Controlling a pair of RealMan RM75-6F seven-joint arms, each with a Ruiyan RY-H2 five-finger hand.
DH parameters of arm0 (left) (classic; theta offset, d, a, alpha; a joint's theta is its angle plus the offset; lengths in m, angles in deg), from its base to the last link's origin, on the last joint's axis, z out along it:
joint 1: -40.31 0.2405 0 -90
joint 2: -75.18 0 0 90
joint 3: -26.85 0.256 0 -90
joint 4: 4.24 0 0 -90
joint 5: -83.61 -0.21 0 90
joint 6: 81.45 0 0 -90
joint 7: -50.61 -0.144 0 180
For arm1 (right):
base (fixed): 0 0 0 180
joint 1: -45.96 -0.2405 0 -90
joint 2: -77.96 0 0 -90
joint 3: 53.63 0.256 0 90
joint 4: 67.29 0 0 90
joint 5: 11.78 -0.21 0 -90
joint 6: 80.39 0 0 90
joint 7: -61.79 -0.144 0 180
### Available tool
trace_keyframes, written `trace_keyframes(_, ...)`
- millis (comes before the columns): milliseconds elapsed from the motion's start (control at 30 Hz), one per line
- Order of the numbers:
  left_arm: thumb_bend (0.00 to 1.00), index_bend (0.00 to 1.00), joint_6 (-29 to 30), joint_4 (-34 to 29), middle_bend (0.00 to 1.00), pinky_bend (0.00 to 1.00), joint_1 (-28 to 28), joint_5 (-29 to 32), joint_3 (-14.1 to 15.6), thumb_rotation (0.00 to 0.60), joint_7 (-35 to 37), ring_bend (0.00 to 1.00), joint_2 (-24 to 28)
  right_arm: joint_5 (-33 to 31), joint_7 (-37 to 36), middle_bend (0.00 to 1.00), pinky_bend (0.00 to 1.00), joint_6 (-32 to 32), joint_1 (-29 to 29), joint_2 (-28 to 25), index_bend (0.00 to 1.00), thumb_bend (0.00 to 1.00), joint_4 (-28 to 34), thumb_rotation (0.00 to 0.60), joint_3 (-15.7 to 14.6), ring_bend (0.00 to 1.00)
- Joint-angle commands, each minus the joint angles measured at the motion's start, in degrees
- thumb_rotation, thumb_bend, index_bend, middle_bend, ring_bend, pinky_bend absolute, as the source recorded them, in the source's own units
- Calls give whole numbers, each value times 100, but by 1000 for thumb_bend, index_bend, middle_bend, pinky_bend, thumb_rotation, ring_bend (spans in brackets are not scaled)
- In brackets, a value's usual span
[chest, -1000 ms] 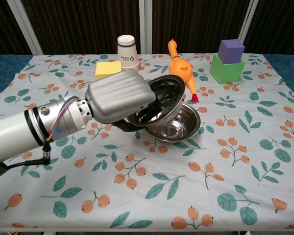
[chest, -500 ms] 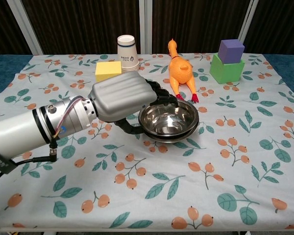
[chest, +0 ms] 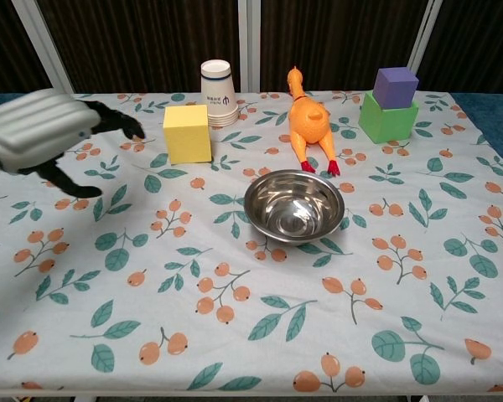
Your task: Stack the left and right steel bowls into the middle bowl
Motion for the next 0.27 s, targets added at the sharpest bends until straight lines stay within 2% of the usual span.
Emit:
trace_keyframes(33, 160, 273, 74, -1481, 265, 334, 850, 992, 113, 600, -323, 190, 922, 9, 100, 225, 0, 104, 195, 354, 224, 0, -834, 600, -370, 9)
trace_keyframes(100, 140, 254, 338, -1884, 234, 312, 1129, 1120, 181, 600, -422, 169, 1134, 6, -36, 197, 0, 63, 330, 505, 215, 0, -1174, 600, -508, 0)
trace_keyframes(267, 130, 244, 1223, -2092, 216, 303, 1756, 974, 329, 600, -398, 164, 1233, 9, -490, 169, 0, -189, 664, 745, 201, 0, -1764, 600, -687, 0)
